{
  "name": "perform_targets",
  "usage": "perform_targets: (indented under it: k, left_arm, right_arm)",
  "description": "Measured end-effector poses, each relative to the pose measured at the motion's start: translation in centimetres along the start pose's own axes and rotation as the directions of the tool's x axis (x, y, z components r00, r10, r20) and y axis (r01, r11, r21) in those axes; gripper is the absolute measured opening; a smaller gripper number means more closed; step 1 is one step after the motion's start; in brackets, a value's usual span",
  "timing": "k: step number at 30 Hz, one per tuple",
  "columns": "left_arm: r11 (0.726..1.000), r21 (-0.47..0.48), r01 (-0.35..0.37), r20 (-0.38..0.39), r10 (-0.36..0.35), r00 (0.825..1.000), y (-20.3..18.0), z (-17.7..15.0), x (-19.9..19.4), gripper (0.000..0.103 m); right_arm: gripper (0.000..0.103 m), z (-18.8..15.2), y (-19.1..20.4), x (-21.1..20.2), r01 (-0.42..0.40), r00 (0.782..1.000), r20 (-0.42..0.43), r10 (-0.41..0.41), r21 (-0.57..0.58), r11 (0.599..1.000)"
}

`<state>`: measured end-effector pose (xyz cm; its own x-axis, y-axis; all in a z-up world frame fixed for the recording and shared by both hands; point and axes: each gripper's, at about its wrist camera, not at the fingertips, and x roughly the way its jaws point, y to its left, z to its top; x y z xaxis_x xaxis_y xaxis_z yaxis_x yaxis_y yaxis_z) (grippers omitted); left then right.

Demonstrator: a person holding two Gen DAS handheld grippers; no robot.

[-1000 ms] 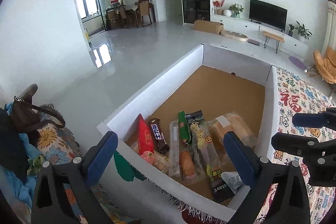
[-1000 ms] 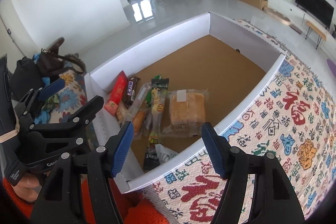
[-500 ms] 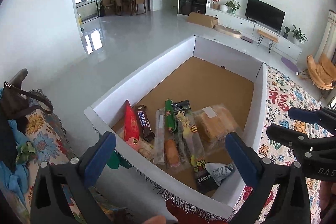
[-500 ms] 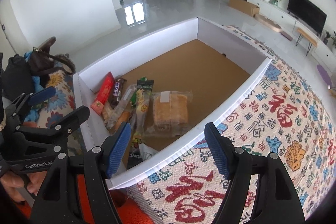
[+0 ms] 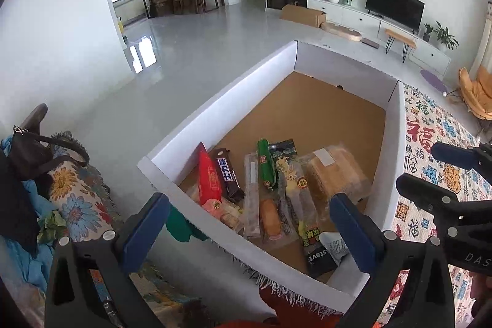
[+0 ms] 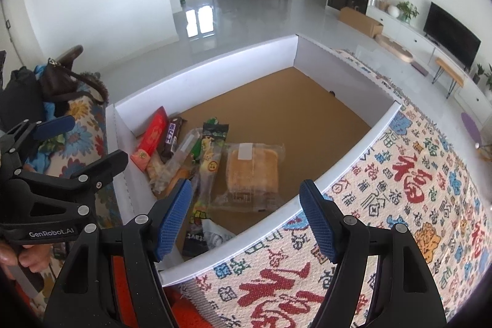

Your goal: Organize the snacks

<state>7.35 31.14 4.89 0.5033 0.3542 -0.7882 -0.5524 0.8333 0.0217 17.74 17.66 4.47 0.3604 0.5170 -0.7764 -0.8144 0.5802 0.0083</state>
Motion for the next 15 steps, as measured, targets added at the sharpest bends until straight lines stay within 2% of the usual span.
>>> perform_targets:
  k: [2,5,10,15]
  left_arm:
    - [0.998,-0.035,0.046,-0.022,-0.046,0.999,0.5,0.2,0.1,0.103]
    - [0.996,-0.056,0.069,-0.052,-0.071,0.996,1.0,0.7,0.1,0.103]
    - [0.999,-0.005,0.038,-0.077,-0.039,0.996,0.8,1.3,-0.2,0.103]
    - [0.999,0.003,0.046,-0.078,-0.046,0.996,1.0,1.6,-0.7,0.103]
  right_arm:
    - [0.076,0.5,0.1,0.0,0.005,1.0,-0.01,-0.005,0.008,1.0]
    - [0.08,1.3,-0.1,0.1,-0.008,0.999,-0.031,0.009,0.038,0.999]
    - [0.08,2.2,-0.1,0.4,-0.008,0.998,-0.069,0.012,0.058,0.998]
    - [0.08,2.6,0.1,1.0,0.002,0.995,-0.102,0.006,0.072,0.997]
